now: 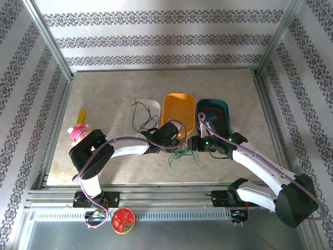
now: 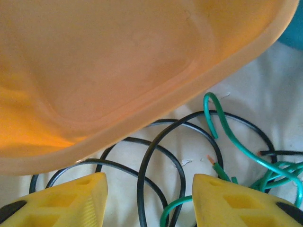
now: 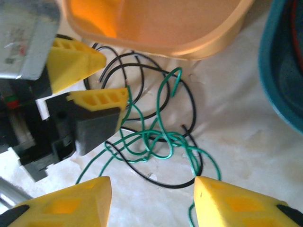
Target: Untangle the cables
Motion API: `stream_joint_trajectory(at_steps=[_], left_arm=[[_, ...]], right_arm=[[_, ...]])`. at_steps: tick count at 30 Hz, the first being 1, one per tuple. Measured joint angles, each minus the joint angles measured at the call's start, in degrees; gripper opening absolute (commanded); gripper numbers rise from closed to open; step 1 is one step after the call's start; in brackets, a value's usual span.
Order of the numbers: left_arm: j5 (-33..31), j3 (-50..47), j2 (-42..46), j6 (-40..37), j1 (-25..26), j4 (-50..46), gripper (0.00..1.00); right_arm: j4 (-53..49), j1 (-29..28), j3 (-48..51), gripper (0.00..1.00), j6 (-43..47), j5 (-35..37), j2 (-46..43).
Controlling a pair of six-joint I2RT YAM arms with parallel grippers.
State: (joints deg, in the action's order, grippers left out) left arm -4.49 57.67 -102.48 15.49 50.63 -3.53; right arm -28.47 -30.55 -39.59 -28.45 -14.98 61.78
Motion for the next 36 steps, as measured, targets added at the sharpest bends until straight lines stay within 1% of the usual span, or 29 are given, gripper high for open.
stream_joint_trajectory(at_steps=[1,2,8,11,16,21,29,36], left_arm=[[0.0,0.0,-0.1,0.0,0.0,-0.2,0.46],[0.0,0.0,-0.1,0.2,0.0,-0.3,0.43],[1.5,0.0,-0.2,0.7,0.0,-0.5,0.11],[2.6,0.0,-0.2,0.5,0.0,-0.5,0.0],[3.7,-0.3,1.3,0.3,0.0,-0.5,0.0],[5.3,-1.0,10.4,0.3,0.0,-0.5,0.0],[8.0,-0.8,28.0,0.3,0.0,-0.3,0.0],[10.3,4.8,36.7,-1.7,0.0,-1.2,0.0]], right_arm=[[0.0,0.0,0.1,0.5,0.1,-0.6,0.0],[0.1,0.0,0.3,0.5,0.2,-1.2,0.0],[0.7,-0.3,1.4,0.51,0.7,-4.4,2.6],[1.1,-0.5,1.6,0.51,0.8,-4.9,5.9],[2.2,-0.5,1.6,0.51,0.7,-4.8,12.4],[2.1,-0.4,1.5,0.51,0.4,-4.0,18.3],[2.1,1.5,1.3,0.51,-0.3,-4.9,19.9],[2.4,2.7,1.4,0.5,-1.0,-6.3,20.0]])
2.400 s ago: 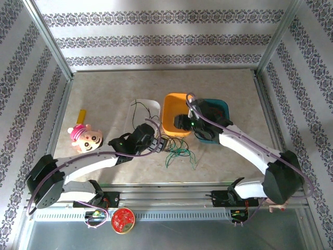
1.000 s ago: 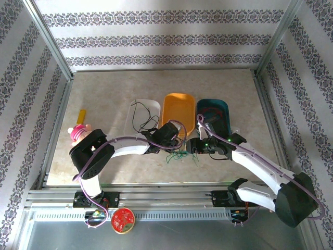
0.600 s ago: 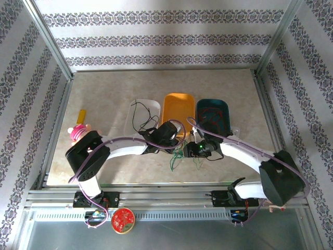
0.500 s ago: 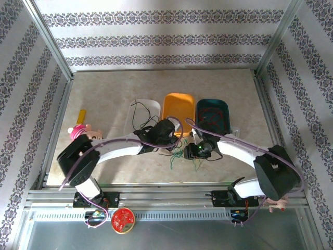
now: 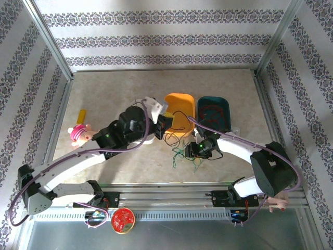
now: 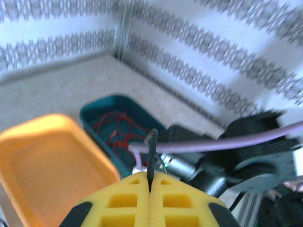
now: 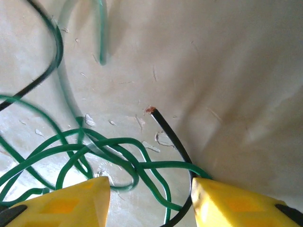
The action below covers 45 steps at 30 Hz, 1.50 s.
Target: Untangle the cables
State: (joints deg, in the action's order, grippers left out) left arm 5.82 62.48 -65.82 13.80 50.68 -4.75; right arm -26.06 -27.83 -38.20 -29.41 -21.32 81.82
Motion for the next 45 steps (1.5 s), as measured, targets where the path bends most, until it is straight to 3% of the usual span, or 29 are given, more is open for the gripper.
stream_joint_trajectory(at_steps=[10,15,19,25,32,33,36,37,40,45], left_arm=[[-3.5,6.7,7.7,-6.6,0.0,1.1,0.0],[-11.5,6.6,5.7,-7.8,-0.7,0.9,0.0],[-14.9,5.8,3.3,-4.2,-6.8,-0.4,0.0],[-12.4,-1.5,0.7,3.9,-19.0,-1.5,0.0],[-9.2,-7.7,-9.0,9.4,-23.3,-2.4,0.0],[-9.2,-8.5,-10.6,10.2,-23.8,-2.6,0.08],[-9.7,-10.2,-14.2,12.1,-24.2,-3.2,0.62],[-10.1,-10.7,-14.8,12.6,-24.2,-3.4,0.71],[-11.2,-11.9,-14.6,13.7,-24.2,-3.6,0.83],[-12.2,-12.0,-10.8,11.3,-22.4,-3.5,0.86]], right_arm=[[1.5,2.2,1.4,0.5,-0.7,-2.1,-0.7],[1.6,2.3,2.5,0.51,-0.6,-0.2,-4.9],[1.2,2.6,2.7,0.52,-0.7,3.3,-12.3],[1.0,3.0,2.7,0.54,-1.9,11.1,-26.3],[0.5,3.4,2.6,0.54,-2.8,15.6,-35.6],[0.1,3.4,2.4,0.55,-2.8,15.9,-35.7],[-0.9,3.4,1.7,0.55,-2.8,15.9,-35.2],[-1.0,3.3,1.4,0.55,-2.7,15.7,-34.8],[-1.3,3.3,0.9,0.54,-2.2,14.8,-33.0],[-1.4,2.8,0.8,0.55,-2.2,14.4,-30.7]])
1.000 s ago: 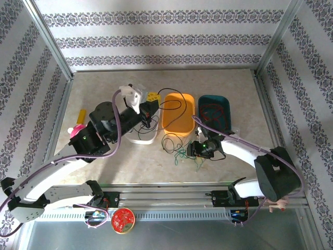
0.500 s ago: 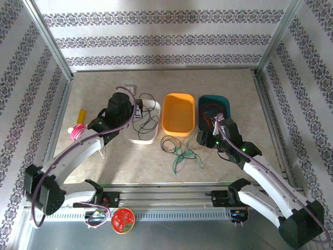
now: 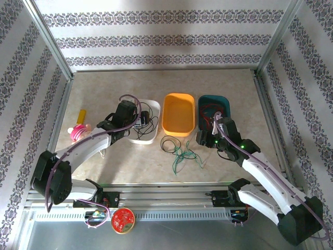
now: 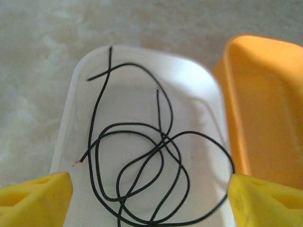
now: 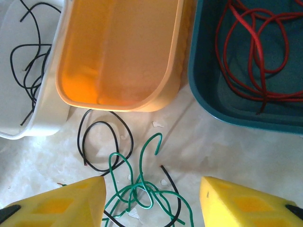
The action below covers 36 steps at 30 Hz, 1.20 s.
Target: Untangle the cables
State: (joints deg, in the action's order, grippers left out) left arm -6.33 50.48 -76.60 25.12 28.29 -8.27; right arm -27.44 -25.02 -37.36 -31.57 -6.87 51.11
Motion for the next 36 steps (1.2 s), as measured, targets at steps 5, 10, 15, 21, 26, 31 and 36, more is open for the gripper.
stream_joint_trajectory(at_steps=[5,10,15,21,26,31,36], left_arm=[[2.1,1.9,1.3,-6.1,7.6,-0.4,0.86],[5.3,3.6,-4.8,-9.9,15.3,-2.0,0.8],[8.0,3.6,-10.8,-10.0,19.5,-2.8,0.72],[7.5,4.1,-14.6,-8.3,20.0,-1.9,0.69],[4.4,8.7,-20.0,-6.5,20.0,-3.1,0.69],[0.9,12.1,-24.2,-4.5,20.0,-6.0,0.67],[0.0,13.8,-27.4,-3.7,20.0,-9.0,0.66]], right_arm=[[0.0,0.0,0.0,0.54,-0.5,0.0,2.5],[0.0,0.5,0.0,0.54,-1.5,0.0,4.6],[0.0,0.9,0.0,0.54,-1.7,0.0,4.7],[0.0,0.9,0.0,0.54,-1.7,0.0,4.7],[0.0,1.3,0.0,0.54,-1.7,0.0,4.6],[-0.2,1.7,0.0,0.54,-1.7,0.0,3.9],[-0.2,2.1,0.1,0.54,-1.7,0.0,3.5]])
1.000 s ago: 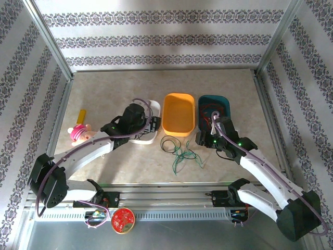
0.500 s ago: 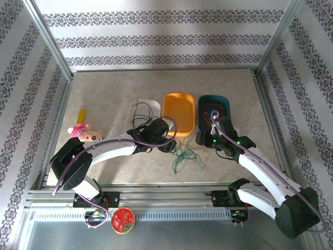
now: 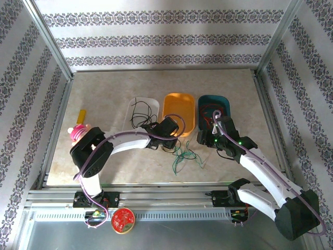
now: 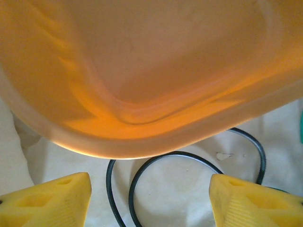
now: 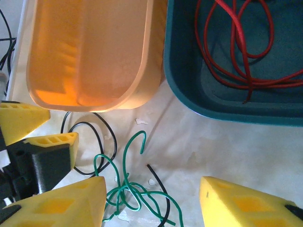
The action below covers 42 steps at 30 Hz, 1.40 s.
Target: Untangle the cables
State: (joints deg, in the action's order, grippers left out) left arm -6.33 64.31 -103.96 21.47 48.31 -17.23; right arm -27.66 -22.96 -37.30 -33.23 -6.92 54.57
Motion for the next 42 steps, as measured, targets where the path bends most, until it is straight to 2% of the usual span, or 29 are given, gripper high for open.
stream_joint_trajectory(at_steps=[6,9,12,16,20,24,30,35,42], left_arm=[[-0.9,0.3,-1.2,0.0,0.0,-1.7,0.66],[-1.1,0.9,-2.5,0.1,0.0,-2.2,0.6],[-1.0,1.0,-3.3,0.3,0.0,-3.2,0.45],[-0.3,1.2,-3.5,0.6,0.1,-4.3,0.13],[-0.8,1.1,-3.3,0.4,0.4,-4.9,0.01],[-4.1,-0.7,0.1,-0.5,1.9,-4.7,0.0],[-9.6,-8.8,16.8,-5.1,5.8,3.3,0.0],[-14.1,-11.0,27.2,-7.9,6.0,10.4,0.0],[-20.1,-11.3,35.7,-11.5,6.0,15.7,0.0]], right_arm=[[0.0,0.0,0.4,0.54,0.0,0.0,-0.4],[0.0,0.0,0.6,0.54,0.0,0.0,-0.7],[0.0,0.1,0.9,0.54,0.0,0.0,-1.0],[0.0,0.4,1.1,0.54,-0.1,0.0,-1.5],[0.0,0.4,1.1,0.54,-0.5,0.1,-2.2],[0.0,0.5,1.2,0.54,-1.3,1.1,-3.2],[0.0,1.5,1.2,0.54,-2.3,2.6,-4.2],[0.0,1.5,1.2,0.54,-2.7,3.1,-4.3],[0.0,1.9,1.2,0.54,-2.7,3.1,-4.3]])
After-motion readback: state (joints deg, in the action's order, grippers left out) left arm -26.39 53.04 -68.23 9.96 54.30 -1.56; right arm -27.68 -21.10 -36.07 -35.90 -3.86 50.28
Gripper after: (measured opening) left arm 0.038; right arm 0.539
